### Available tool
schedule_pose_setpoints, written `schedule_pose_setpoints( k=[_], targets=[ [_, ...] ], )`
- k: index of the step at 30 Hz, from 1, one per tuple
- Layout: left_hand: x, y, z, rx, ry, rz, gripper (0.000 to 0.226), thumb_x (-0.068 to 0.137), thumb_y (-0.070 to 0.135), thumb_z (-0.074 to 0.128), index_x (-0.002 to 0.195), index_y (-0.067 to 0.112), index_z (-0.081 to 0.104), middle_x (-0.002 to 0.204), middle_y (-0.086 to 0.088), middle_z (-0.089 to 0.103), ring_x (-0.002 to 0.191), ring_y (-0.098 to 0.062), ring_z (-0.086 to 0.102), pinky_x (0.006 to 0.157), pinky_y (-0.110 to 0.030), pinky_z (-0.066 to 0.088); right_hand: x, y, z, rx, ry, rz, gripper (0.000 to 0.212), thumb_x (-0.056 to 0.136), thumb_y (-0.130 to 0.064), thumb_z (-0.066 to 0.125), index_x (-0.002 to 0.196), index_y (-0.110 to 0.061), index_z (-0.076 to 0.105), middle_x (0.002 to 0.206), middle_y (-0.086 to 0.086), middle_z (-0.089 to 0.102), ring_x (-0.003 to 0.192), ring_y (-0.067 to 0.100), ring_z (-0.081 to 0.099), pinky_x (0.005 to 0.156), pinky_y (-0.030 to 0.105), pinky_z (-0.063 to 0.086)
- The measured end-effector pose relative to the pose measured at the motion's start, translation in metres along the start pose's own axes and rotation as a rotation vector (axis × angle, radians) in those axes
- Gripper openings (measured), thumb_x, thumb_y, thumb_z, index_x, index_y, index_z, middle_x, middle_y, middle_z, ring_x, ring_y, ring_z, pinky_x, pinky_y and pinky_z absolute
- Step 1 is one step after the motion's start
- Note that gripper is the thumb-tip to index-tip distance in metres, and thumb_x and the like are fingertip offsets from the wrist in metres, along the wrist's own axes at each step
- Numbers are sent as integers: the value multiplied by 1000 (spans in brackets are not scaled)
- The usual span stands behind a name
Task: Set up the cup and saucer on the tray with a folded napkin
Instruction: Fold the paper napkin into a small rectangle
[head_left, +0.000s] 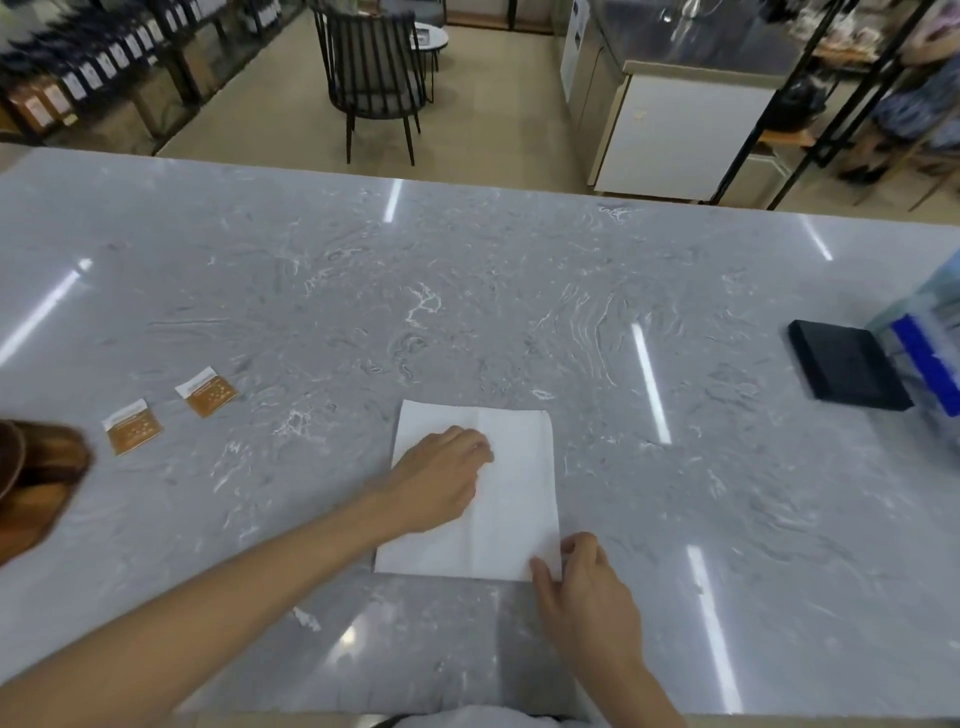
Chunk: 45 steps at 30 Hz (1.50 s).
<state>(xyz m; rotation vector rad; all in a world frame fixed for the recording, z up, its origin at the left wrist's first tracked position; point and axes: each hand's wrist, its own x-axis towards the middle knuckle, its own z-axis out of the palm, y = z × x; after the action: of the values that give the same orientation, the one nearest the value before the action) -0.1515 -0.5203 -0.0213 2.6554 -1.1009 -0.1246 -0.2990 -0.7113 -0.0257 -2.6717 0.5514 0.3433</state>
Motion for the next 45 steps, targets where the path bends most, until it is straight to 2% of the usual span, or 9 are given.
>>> schedule_pose_setpoints(
  k=[5,14,20,24,29,34,38,41,45],
  targets=[
    [94,10,-11,117,-288,231,52,91,13,53,142,23,50,147,3,48,135,-23,41,103,-41,44,9,-4,-11,-8,-73,88,48,96,-59,48,108,-13,55,107,7,70,99,28,69,77,35,52],
    [164,35,-38,340,-564,466,34,73,19,70,106,23,65,111,0,57,112,-22,42,84,-38,43,3,4,-19,365,-65,138,23,87,-42,63,79,-25,51,80,-6,64,78,18,62,70,34,49],
    [166,28,-41,239,-632,476,33,69,9,69,100,14,60,113,0,58,107,-23,48,73,-36,43,14,8,-41,598,-56,147,23,84,-18,71,99,-26,56,89,-5,67,75,23,70,75,42,59],
    [166,19,-43,147,-655,442,46,72,12,68,117,23,62,105,1,61,99,-15,45,82,-41,50,21,10,-52,547,-66,109,39,88,-27,70,124,-29,57,93,-16,63,80,5,65,64,17,48],
    [164,9,-46,158,-557,445,25,70,26,73,95,21,73,95,-3,60,98,-20,44,79,-40,45,25,6,-76,536,-59,7,25,84,-25,70,104,-40,69,87,-16,68,61,0,62,55,8,42],
    [154,-20,-65,-42,-407,269,27,79,36,80,98,17,74,100,-1,67,102,-19,57,87,-37,47,44,14,-102,588,-10,-75,19,87,-22,72,89,-41,75,83,-18,72,51,1,57,52,10,42],
    [137,-50,-104,-172,-272,92,18,81,35,79,88,19,79,79,4,76,74,-12,64,70,-32,50,79,13,-126,583,93,-152,14,93,-25,70,89,-38,74,77,-24,72,53,2,61,53,11,44],
    [123,-67,-133,-241,-155,1,15,83,32,79,94,23,82,82,8,80,73,-11,67,62,-19,45,110,0,-145,632,146,-216,15,96,-22,67,90,-34,73,71,-12,74,59,4,70,61,25,60],
    [107,-79,-167,-273,8,-55,13,86,26,78,98,23,82,78,26,74,73,1,67,63,-8,42,138,-30,-174,687,227,-410,14,100,-16,62,95,-25,72,80,-4,76,71,4,75,66,19,62]
  ],
)
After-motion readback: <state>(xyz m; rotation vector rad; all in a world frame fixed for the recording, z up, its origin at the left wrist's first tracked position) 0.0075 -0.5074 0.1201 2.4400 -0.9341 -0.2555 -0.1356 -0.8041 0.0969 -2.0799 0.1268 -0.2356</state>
